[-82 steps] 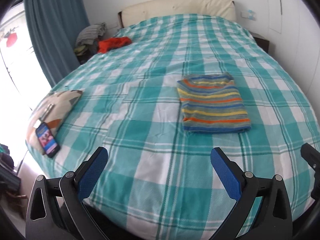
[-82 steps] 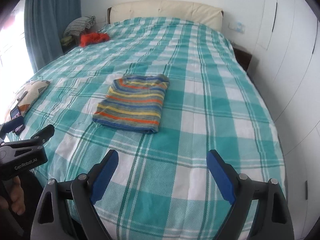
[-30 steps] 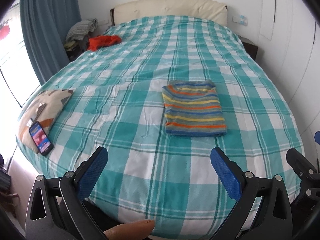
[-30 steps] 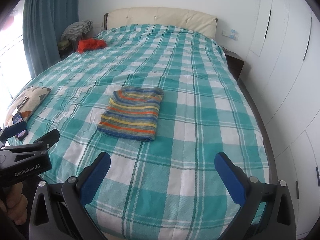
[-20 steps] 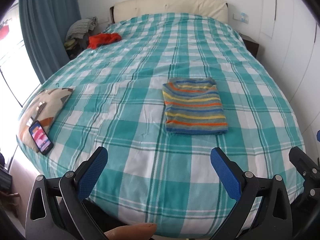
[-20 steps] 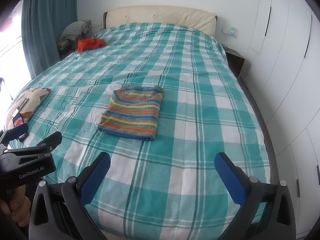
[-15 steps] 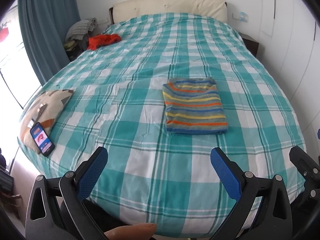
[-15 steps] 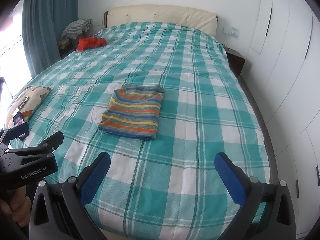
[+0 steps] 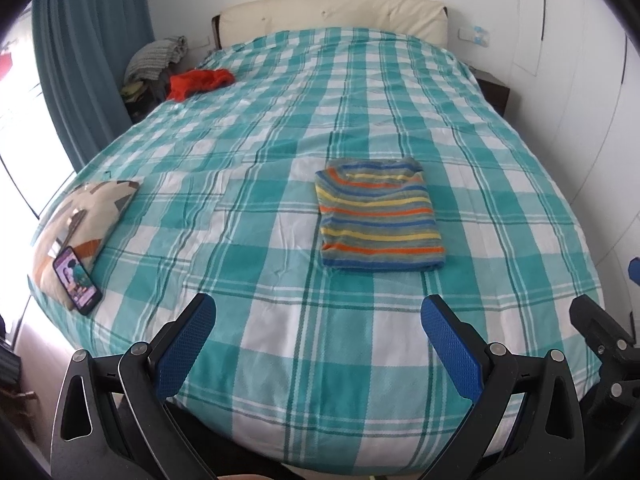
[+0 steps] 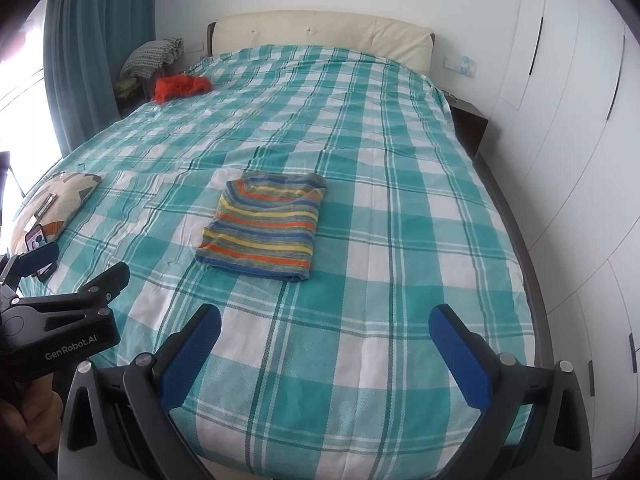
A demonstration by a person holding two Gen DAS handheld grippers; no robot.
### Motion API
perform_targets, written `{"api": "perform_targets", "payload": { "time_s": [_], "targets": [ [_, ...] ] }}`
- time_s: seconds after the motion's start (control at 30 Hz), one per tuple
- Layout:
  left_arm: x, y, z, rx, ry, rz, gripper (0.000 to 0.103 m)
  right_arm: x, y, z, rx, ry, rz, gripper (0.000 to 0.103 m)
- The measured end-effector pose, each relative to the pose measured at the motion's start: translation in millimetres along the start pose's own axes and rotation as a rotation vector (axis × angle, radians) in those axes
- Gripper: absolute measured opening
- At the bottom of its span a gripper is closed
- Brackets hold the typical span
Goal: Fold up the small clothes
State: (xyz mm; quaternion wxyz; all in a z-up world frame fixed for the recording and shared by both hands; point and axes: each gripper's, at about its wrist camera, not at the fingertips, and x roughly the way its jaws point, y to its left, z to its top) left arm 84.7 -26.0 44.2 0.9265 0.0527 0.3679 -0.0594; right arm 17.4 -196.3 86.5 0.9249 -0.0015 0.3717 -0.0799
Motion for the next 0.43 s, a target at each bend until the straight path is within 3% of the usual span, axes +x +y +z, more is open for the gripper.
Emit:
{"api": "perform_targets", "payload": {
  "time_s": [0.43],
  "targets": [
    [-3.9, -6.3, -1.6, 0.039, -0.015, 0.017, 0.103, 0.1, -1.8, -3.1, 0.002, 0.004, 0.0, 0.103]
  ]
}}
